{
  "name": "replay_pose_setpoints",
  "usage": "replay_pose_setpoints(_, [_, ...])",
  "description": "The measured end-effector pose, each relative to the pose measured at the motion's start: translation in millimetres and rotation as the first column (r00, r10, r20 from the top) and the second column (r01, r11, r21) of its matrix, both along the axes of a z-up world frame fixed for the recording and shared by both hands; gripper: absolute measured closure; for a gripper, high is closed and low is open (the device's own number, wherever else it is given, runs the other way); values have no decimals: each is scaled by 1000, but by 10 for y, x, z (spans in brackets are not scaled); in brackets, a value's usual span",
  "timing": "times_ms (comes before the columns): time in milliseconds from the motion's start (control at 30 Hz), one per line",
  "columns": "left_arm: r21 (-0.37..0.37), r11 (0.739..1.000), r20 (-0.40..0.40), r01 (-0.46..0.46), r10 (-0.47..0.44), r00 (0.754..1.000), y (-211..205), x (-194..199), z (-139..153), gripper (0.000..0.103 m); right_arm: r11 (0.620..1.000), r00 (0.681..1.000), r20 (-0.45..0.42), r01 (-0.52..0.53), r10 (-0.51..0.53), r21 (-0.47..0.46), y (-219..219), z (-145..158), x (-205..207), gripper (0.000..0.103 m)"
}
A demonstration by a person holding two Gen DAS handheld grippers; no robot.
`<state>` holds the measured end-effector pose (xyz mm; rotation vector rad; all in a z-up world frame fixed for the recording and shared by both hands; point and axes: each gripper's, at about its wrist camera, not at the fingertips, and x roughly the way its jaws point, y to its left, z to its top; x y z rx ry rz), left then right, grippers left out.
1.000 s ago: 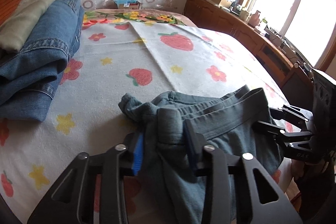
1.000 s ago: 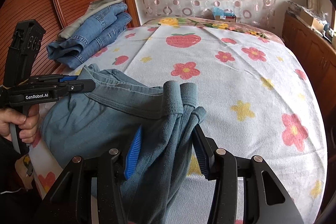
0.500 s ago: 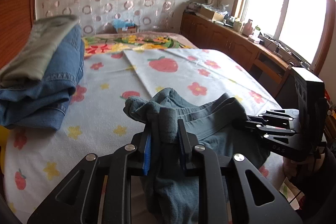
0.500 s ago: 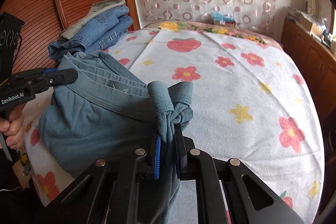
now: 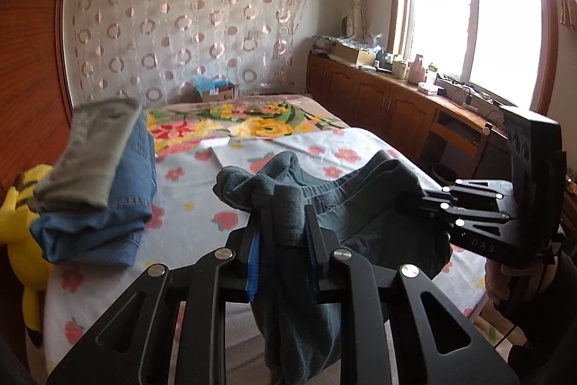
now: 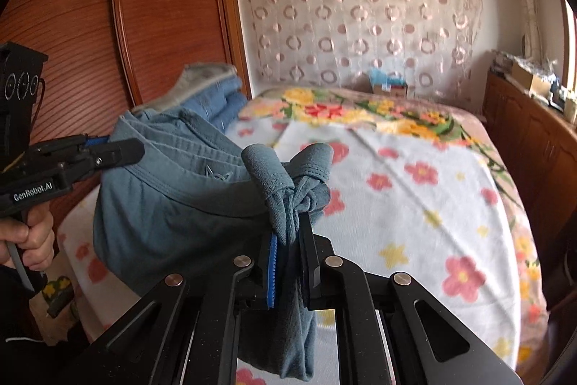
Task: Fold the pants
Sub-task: 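Grasp the folded blue-grey shorts bundle with the left gripper and lift it, then carry the lifted shorts with the left gripper toward the folded clothes stack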
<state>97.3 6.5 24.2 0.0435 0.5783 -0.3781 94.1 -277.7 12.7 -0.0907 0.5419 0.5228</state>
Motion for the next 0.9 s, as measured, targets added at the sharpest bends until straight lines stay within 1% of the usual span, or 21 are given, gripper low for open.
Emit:
replay_pose_setpoints(233, [14,1000,44,-22,21,999,76,0,202,81,999,996,89,-24,27,-35,46,255,-89,93])
replay_pose_setpoints(367, [14,999,64,-31,30,997,135,-10,288,81,998,993,109,-34,39,-53,91,316,-95,93])
replay_pose_setpoints(600, [9,999,76,-50,49,996,255,52,355,81,996,991,115,-57,65,-68,175,317,20,93])
replay_pose_setpoints(900, [4,999,55,-52,52,997,295,290,345,81,996,993,91,-73,78,-55,173,254,246,93])
